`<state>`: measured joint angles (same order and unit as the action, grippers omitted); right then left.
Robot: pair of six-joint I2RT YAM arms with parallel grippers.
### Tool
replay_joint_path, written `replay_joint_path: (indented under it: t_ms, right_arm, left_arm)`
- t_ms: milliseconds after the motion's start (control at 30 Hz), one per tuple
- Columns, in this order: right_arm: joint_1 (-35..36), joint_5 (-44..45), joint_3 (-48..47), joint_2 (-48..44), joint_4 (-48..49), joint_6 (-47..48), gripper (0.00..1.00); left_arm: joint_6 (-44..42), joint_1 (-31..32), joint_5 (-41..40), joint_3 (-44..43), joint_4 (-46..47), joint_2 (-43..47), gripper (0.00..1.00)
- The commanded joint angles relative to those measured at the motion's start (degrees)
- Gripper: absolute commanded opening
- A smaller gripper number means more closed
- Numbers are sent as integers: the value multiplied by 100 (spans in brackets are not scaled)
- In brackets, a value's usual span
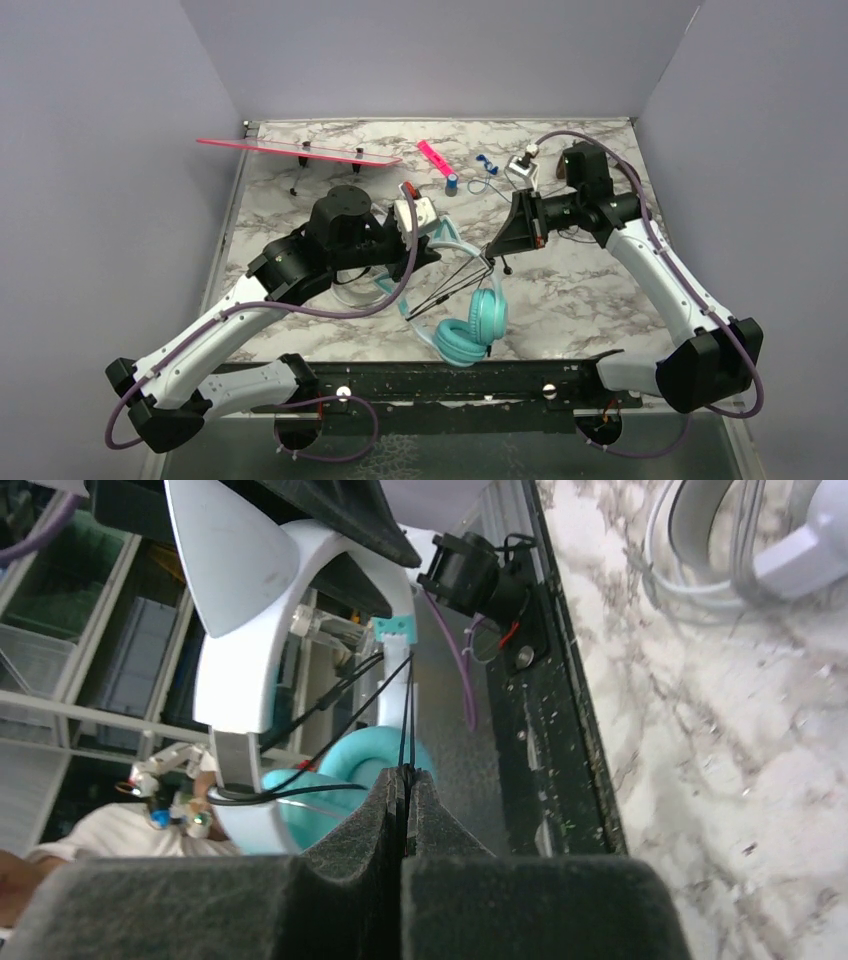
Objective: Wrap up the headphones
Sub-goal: Wrap the headphones cable around the headphones.
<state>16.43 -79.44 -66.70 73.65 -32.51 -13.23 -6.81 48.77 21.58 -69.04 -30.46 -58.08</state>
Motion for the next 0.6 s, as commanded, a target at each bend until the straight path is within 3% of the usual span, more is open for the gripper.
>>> replay_joint_path:
  t_ms: [0, 400, 567]
  right_arm:
    - [-11, 506, -319, -214, -983, 56, 1]
    - [221, 702, -6, -301, -1442, -947, 1]
    - [264, 1026, -321, -53, -2157, -477, 1]
  left_arm:
    - [-786, 71, 224, 156, -979, 103, 0]
    - [-1950, 88, -1282, 438, -1189, -113, 0]
    - [-2207, 145, -1720, 575, -1048, -164, 0]
